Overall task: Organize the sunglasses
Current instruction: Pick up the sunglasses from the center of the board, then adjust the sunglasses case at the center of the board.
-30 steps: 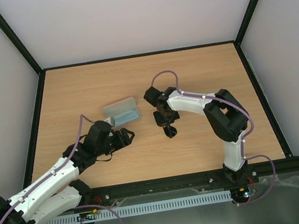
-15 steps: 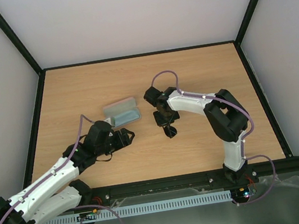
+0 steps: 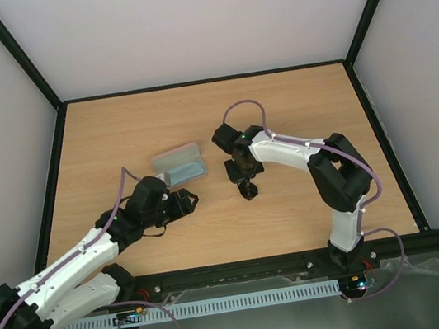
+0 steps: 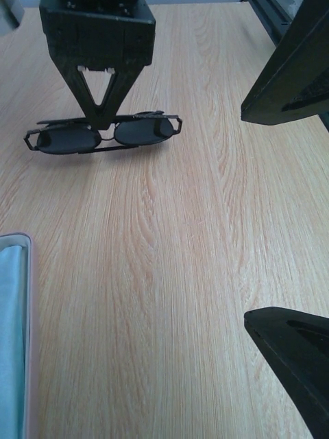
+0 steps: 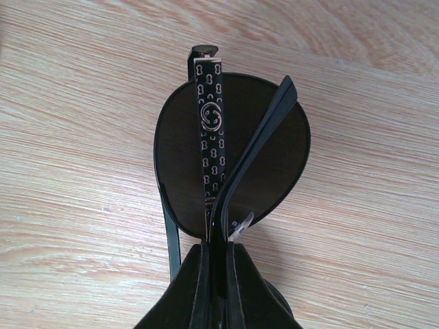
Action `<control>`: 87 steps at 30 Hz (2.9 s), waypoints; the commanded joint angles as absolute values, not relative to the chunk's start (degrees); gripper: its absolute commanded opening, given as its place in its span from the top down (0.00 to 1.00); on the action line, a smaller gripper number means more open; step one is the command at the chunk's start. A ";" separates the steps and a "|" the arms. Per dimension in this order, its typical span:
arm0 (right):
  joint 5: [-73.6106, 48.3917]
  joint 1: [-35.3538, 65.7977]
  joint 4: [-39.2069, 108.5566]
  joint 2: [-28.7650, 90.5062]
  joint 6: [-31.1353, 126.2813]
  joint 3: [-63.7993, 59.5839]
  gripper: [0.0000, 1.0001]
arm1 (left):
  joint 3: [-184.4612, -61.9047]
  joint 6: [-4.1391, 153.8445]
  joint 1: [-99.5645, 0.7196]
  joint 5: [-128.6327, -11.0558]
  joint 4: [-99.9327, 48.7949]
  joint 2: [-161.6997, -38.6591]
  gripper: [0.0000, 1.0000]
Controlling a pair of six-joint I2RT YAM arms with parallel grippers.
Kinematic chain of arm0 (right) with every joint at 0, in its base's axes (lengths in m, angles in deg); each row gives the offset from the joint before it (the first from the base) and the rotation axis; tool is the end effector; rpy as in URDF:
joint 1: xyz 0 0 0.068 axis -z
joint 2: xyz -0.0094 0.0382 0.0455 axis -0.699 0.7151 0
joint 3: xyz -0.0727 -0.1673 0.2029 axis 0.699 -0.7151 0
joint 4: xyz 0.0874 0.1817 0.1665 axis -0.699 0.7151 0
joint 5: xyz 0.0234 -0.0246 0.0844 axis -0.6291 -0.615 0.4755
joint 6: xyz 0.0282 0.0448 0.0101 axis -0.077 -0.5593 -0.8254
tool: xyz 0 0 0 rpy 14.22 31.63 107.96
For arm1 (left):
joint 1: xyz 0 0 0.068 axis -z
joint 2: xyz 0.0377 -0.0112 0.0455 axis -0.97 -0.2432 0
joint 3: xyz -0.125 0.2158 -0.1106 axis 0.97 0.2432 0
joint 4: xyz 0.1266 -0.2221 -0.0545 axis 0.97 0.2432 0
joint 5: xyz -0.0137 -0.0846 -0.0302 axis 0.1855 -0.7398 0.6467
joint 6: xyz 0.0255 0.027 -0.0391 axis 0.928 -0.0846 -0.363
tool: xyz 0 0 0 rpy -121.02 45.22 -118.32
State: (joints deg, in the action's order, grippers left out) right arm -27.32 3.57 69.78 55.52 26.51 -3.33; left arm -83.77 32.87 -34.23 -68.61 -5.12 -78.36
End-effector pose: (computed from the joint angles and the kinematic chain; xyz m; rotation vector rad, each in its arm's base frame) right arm 0.2867 0.2415 0.1909 -0.2733 2.7232 0.1742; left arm 0.1452 -0.1351 0.2259 -0.1827 2.4517 -0.9641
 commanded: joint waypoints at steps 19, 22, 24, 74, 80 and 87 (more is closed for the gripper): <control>-26.83 3.54 74.78 50.38 27.59 1.00 0.99 | -82.38 32.56 -42.94 -71.64 -4.91 -78.68 0.24; -26.51 3.42 75.01 50.27 28.44 2.18 0.99 | -81.94 32.99 -45.31 -72.92 -4.83 -78.59 0.24; -26.25 3.40 75.29 50.35 29.01 2.85 0.99 | -81.36 33.13 -46.84 -73.77 -5.12 -78.33 0.23; -21.46 -1.76 77.95 50.79 37.07 9.97 0.99 | -78.06 28.22 -61.14 -72.84 -23.30 -94.42 0.81; -19.95 -1.90 79.97 53.45 40.01 13.44 0.99 | -79.28 26.86 -61.98 -72.70 -25.64 -98.58 0.82; -21.26 -5.04 83.08 57.69 44.45 19.77 0.99 | -78.80 25.96 -64.67 -72.41 -26.68 -99.65 0.84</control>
